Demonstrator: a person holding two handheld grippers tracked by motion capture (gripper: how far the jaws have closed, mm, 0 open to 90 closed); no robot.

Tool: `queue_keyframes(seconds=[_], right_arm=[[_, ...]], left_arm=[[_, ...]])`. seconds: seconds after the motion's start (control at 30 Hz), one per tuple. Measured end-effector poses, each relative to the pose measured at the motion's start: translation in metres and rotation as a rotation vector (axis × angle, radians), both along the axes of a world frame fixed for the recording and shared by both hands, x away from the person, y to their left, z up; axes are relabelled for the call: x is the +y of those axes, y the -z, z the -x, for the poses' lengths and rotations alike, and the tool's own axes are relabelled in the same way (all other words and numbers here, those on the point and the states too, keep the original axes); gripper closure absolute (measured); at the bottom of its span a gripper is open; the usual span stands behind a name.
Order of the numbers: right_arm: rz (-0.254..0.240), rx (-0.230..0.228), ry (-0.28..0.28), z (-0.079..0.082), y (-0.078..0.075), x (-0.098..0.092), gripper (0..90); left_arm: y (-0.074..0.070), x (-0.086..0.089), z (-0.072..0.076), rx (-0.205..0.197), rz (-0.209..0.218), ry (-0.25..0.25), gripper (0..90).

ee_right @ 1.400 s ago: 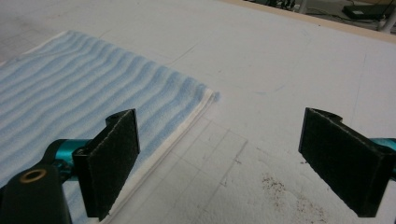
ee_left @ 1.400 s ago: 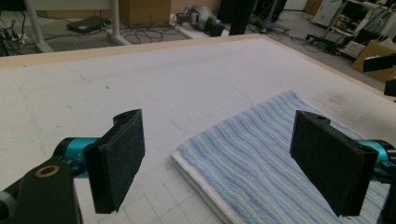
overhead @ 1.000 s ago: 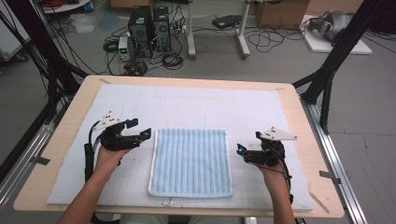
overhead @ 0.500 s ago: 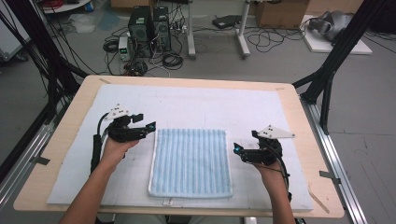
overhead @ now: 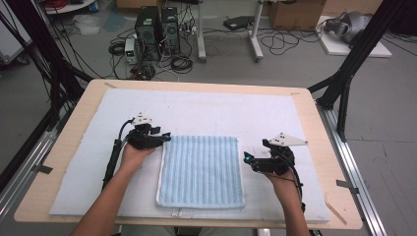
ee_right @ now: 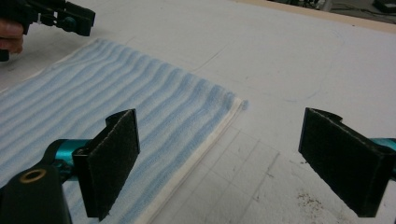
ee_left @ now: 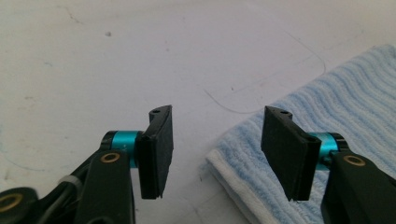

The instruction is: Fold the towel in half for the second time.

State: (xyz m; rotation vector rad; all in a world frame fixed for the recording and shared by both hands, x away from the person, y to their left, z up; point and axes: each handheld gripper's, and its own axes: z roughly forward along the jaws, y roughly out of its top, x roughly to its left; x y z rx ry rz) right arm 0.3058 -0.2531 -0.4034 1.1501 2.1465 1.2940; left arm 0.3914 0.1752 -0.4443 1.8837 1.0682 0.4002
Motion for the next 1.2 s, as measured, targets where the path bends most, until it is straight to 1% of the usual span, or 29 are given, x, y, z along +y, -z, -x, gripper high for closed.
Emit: queue_keyframes(seconds=[0.03, 0.1, 0.13, 0.17, 0.27, 0.33, 0.37, 0.43, 0.5, 0.57, 0.67, 0.73, 0.8, 0.9, 1.0, 1.03, 1.07, 1.2], right_arm=[[0.0, 0.002, 0.003, 0.0, 0.0, 0.0, 11.7], [0.0, 0.006, 0.004, 0.0, 0.001, 0.001, 11.7], [0.0, 0.008, 0.005, -0.001, 0.001, 0.001, 11.7], [0.0, 0.01, 0.008, -0.001, 0.001, 0.001, 11.7], [-0.001, 0.012, 0.013, -0.001, 0.001, 0.002, 11.7], [0.002, 0.016, 0.014, -0.001, 0.001, 0.003, 11.7], [0.004, 0.016, 0.014, -0.002, 0.001, 0.004, 11.7], [0.006, 0.018, 0.016, -0.002, 0.0, 0.005, 11.7], [0.007, 0.023, 0.018, -0.004, 0.0, 0.006, 11.7], [0.009, 0.026, 0.02, -0.007, 0.001, 0.008, 11.7], [0.024, 0.028, 0.022, -0.016, 0.001, 0.014, 11.7], [0.043, 0.042, 0.031, -0.024, 0.002, 0.018, 11.6], [0.067, 0.058, 0.021, -0.033, 0.004, 0.022, 11.7], [0.088, 0.087, 0.021, -0.048, 0.007, 0.028, 11.7], [0.109, 0.102, 0.023, -0.06, 0.011, 0.032, 11.7], [0.107, 0.115, 0.03, -0.063, 0.012, 0.033, 11.9], [0.111, 0.116, 0.032, -0.067, 0.014, 0.034, 12.0], [0.13, 0.147, 0.024, -0.077, 0.022, 0.041, 15.6]], left_arm=[[0.002, -0.001, 0.0, 0.003, -0.022, 0.0, 48.6], [0.006, -0.004, 0.0, 0.021, -0.051, 0.012, 49.9], [0.007, -0.006, 0.0, 0.032, -0.069, 0.01, 51.2], [0.007, -0.007, 0.001, 0.025, -0.083, 0.01, 51.3], [0.007, -0.008, 0.001, 0.029, -0.077, 0.005, 55.0], [0.007, -0.008, 0.001, 0.028, -0.078, 0.014, 59.5], [0.007, -0.008, 0.002, 0.024, -0.088, 0.028, 61.8], [0.007, -0.01, 0.004, 0.011, -0.103, 0.058, 69.6], [0.007, -0.011, 0.005, 0.003, -0.104, 0.081, 79.0], [0.007, -0.011, 0.005, 0.003, -0.099, 0.08, 83.8], [0.007, -0.01, 0.004, 0.008, -0.097, 0.085, 84.9], [0.007, -0.01, 0.004, 0.007, -0.094, 0.087, 84.9], [0.008, -0.01, 0.004, 0.013, -0.085, 0.083, 84.9], [0.008, -0.01, 0.004, 0.01, -0.088, 0.083, 84.9], [0.008, -0.01, 0.004, 0.01, -0.088, 0.083, 84.9], [0.008, -0.01, 0.004, 0.011, -0.088, 0.084, 84.9], [0.008, -0.01, 0.004, 0.011, -0.087, 0.084, 84.9], [0.008, -0.01, 0.004, 0.01, -0.091, 0.084, 84.9]])
